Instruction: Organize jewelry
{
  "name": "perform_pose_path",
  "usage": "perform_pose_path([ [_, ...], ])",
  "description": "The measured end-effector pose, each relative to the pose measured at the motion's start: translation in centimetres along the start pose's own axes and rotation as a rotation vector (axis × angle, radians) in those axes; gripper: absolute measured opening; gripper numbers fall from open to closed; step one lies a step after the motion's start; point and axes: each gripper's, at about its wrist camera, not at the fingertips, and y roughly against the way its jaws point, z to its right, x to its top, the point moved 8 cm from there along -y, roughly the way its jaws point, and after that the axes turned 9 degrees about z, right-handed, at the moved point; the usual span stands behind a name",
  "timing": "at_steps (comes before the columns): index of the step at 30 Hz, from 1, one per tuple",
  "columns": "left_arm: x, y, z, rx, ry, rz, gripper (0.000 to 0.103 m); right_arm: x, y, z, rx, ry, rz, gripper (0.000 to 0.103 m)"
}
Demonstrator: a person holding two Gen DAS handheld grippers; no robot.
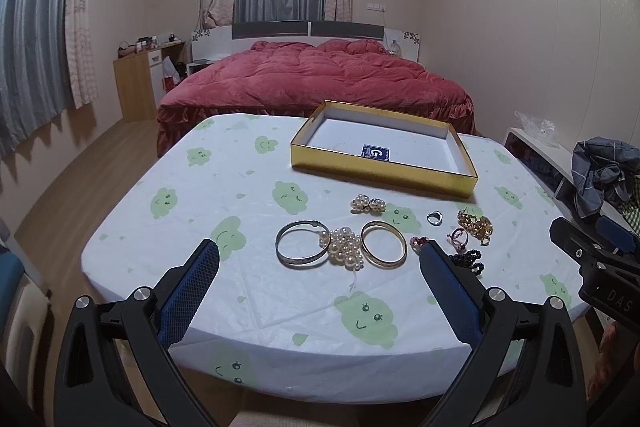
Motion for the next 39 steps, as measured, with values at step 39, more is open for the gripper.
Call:
perform_pose_path([
  [39,-6.0,-5.5,-3.6,-0.024,0.136,-0.19,0.098,-6.6,-5.2,0.8,0.068,-0.006,-0.195,0.0],
])
